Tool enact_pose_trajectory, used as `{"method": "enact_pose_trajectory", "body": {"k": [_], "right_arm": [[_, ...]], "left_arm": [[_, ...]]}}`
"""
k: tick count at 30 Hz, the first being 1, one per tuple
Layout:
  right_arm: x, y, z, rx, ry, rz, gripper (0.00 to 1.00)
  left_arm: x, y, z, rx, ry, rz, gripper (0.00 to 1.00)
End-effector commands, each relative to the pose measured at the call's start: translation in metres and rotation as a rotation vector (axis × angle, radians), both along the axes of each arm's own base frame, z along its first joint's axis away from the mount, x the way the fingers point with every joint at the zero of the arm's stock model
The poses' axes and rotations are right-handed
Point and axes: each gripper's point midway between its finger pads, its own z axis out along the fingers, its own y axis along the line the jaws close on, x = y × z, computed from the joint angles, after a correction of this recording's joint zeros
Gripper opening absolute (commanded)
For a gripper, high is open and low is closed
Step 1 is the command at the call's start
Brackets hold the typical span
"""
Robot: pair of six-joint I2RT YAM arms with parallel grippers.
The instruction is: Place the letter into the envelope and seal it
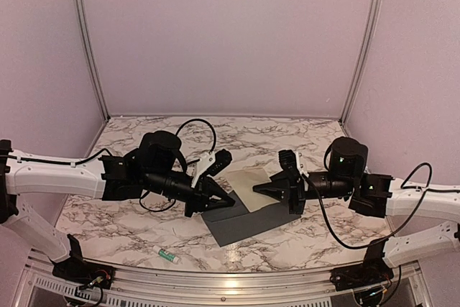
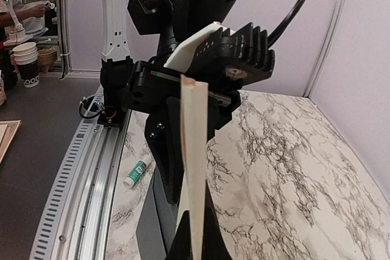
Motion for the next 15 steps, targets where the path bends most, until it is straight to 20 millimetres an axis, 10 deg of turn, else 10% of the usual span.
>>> {"method": "enact_pose_trajectory", "body": {"k": [1,15], "right_arm": [[0.0,0.003,0.008,-0.021,-0.03,0.015,0.0],[-0.003,0.017,-0.011,-0.194,-0.061,0.132,0.0]], "left_arm": [[0.001,-0.002,0.004,0.016,-0.019,0.001,0.0],[-0.004,-0.008,-0.004,0.047,0.018,-0.038,0.0]]}}
